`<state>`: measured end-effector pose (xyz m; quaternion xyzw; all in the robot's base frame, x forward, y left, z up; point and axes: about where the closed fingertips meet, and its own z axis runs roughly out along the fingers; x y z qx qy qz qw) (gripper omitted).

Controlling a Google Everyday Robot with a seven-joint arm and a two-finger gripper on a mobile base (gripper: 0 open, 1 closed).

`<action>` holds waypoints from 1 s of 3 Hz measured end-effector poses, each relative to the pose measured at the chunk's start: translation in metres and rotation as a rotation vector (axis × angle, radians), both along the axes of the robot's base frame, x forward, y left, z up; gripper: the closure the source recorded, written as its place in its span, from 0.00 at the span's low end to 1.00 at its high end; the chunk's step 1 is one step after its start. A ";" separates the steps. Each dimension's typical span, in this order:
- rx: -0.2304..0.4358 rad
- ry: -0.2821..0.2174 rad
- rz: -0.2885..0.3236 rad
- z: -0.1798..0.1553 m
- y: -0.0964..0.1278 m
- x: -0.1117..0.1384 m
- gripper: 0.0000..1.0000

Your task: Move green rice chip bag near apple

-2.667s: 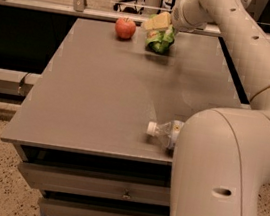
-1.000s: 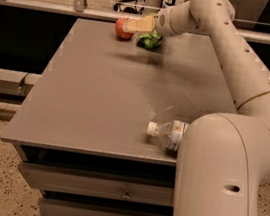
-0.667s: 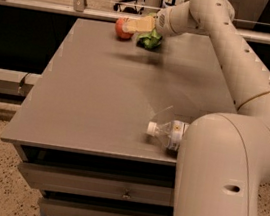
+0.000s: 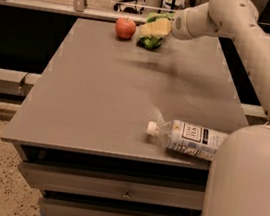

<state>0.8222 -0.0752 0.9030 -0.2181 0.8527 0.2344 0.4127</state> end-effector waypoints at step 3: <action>-0.184 -0.191 0.155 0.061 -0.060 -0.084 0.00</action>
Offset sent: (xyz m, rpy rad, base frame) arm -0.1295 -0.0975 0.1035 -0.2764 -0.2970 0.2354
